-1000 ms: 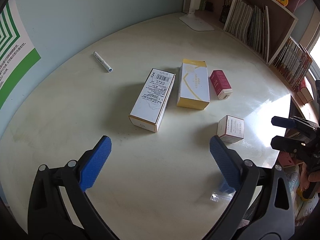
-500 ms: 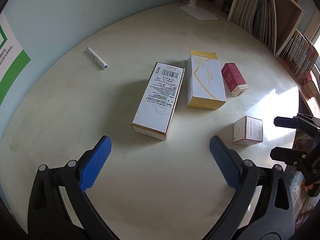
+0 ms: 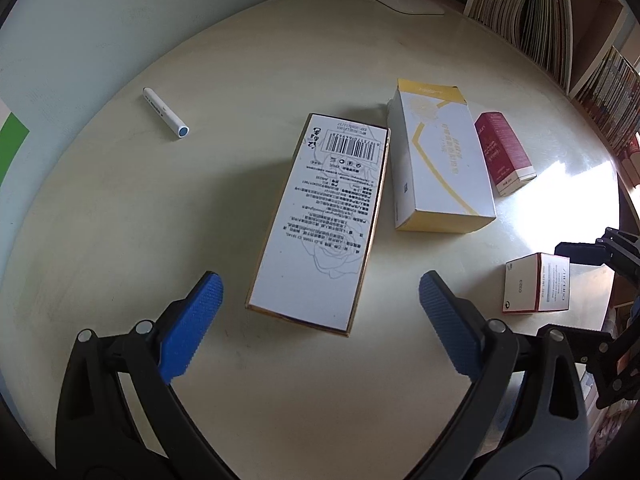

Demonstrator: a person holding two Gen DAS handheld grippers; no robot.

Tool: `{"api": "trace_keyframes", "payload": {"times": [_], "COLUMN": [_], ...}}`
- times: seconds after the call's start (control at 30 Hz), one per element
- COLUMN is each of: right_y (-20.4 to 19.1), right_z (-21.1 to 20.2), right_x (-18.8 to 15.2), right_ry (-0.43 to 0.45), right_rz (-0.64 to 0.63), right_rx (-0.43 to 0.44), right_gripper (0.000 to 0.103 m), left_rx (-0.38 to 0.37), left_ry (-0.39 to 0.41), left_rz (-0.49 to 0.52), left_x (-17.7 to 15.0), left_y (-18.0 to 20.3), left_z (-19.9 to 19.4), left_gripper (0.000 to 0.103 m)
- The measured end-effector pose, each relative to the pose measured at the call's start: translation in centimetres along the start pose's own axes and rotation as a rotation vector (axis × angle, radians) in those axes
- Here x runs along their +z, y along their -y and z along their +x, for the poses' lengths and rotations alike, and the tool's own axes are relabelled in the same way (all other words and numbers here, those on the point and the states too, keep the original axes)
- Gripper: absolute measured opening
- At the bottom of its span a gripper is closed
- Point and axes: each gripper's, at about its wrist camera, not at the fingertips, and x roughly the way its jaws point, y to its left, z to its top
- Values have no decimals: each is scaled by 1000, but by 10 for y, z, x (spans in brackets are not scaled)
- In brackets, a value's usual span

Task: Collect trash
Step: 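Grasp the white barcode box with the left tool while the right tool grasps the Shiseido box, then carry the barcode box with the left tool while the right tool carries the Shiseido box to the wastebasket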

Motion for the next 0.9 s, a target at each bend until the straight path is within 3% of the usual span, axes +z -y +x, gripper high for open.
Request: {"api": "trace_keyframes", "payload": {"times": [0.17,0.33,0.43,0.57,0.67,0.9], "right_y": [2,-1,-3,-3,0,6], "right_z": [7,9,10,11,9,-3], "right_x": [-2,-4,-1,0,0,-3], "right_ry": [-11,-4,3,2,7,38], "right_rz": [-8,-48,-65,-96,-88,-63], "right_rx": [-10,-31,-46,-85,-83,-83], "right_gripper": [88,79,72,48,46,46], "left_rx": [4,-2,-4,-12,-14,-8], "left_ry": [5,7,8,-11,-11,2], "left_rz": [21,27,40,44,45,58], "left_x": [6,12,16,16,16,14], "left_y": [5,5,7,6,6,5], "left_z": [6,14,19,24,24,17], "left_gripper": [96,95,86,61,47,46]}}
